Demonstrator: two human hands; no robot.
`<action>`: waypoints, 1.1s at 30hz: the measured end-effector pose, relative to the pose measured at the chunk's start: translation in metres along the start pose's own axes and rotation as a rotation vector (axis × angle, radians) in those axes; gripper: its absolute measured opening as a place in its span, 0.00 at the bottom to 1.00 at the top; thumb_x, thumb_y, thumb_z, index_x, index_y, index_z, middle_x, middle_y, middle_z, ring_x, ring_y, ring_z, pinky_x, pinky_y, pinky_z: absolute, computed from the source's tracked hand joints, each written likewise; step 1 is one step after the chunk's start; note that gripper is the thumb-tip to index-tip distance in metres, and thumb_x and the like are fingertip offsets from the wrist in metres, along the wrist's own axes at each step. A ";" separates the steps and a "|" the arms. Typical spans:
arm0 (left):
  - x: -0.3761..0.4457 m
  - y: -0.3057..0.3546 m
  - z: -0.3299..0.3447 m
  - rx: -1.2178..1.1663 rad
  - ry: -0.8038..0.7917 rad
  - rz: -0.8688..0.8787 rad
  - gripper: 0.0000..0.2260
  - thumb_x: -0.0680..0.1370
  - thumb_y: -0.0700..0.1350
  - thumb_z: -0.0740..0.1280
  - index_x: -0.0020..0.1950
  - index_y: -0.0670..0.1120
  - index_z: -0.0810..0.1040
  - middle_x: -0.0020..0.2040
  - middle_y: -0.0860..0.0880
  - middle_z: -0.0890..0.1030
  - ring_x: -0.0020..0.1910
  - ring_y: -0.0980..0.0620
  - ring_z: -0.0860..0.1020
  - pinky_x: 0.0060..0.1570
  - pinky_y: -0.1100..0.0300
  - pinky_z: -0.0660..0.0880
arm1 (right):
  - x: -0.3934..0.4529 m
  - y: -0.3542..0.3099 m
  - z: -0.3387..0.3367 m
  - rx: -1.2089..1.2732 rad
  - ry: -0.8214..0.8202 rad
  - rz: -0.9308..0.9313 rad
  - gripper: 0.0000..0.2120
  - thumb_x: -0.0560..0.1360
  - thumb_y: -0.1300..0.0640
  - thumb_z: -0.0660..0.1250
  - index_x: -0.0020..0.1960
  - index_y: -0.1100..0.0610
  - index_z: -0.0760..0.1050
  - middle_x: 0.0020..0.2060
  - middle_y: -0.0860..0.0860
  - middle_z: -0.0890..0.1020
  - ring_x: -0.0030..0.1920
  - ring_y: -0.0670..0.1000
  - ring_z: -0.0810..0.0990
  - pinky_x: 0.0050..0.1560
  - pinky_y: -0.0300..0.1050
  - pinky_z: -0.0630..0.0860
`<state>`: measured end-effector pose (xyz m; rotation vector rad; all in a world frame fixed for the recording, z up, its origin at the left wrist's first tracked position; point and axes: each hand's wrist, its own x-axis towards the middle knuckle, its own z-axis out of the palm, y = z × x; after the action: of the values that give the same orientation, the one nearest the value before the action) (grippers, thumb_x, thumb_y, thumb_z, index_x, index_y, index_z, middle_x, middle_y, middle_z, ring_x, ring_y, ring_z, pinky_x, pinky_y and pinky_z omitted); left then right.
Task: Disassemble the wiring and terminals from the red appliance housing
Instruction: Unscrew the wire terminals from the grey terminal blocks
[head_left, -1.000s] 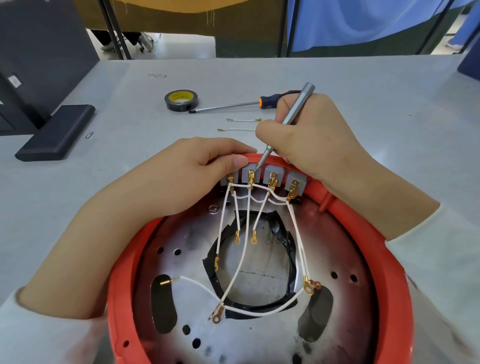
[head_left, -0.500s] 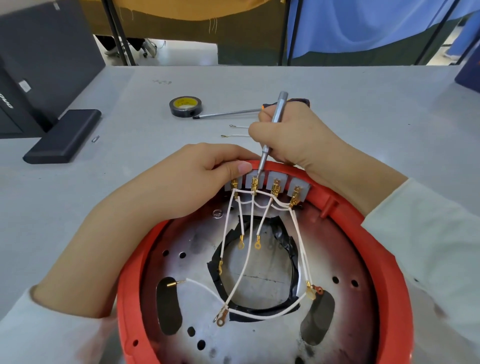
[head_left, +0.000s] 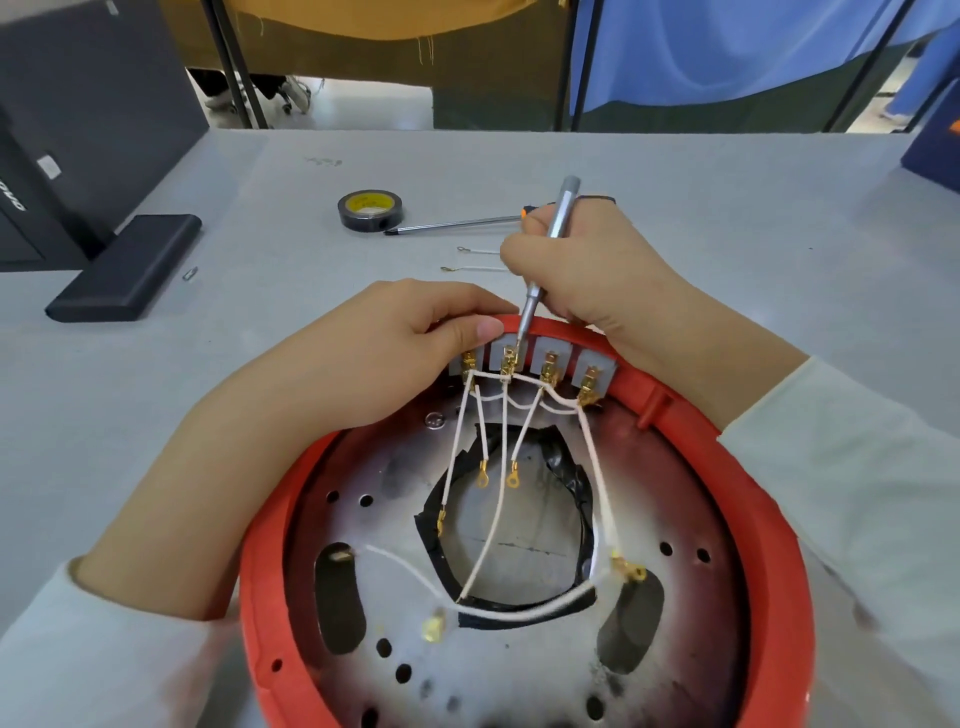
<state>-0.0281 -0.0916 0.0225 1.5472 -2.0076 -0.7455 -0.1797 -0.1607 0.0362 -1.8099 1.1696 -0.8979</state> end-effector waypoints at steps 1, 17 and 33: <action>0.000 0.000 0.000 -0.001 -0.003 0.000 0.11 0.80 0.53 0.59 0.58 0.64 0.77 0.55 0.64 0.80 0.55 0.66 0.75 0.58 0.69 0.68 | -0.001 0.000 -0.001 0.037 0.017 0.001 0.17 0.71 0.65 0.62 0.27 0.56 0.60 0.18 0.46 0.62 0.17 0.44 0.60 0.19 0.33 0.57; -0.002 0.005 -0.002 -0.002 -0.032 0.016 0.11 0.78 0.52 0.64 0.60 0.59 0.77 0.53 0.63 0.81 0.51 0.67 0.77 0.57 0.66 0.71 | -0.025 -0.001 -0.014 0.295 0.037 0.090 0.19 0.77 0.59 0.65 0.30 0.57 0.63 0.18 0.50 0.65 0.17 0.44 0.60 0.18 0.33 0.57; -0.014 0.039 0.013 0.335 -0.074 -0.139 0.15 0.74 0.61 0.61 0.59 0.59 0.74 0.52 0.57 0.78 0.53 0.54 0.76 0.55 0.54 0.72 | -0.065 0.006 -0.030 0.269 0.216 0.138 0.12 0.75 0.62 0.63 0.34 0.57 0.64 0.24 0.53 0.64 0.18 0.45 0.60 0.20 0.32 0.58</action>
<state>-0.0609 -0.0682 0.0395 1.8879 -2.1824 -0.5433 -0.2292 -0.1091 0.0354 -1.4271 1.2247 -1.1317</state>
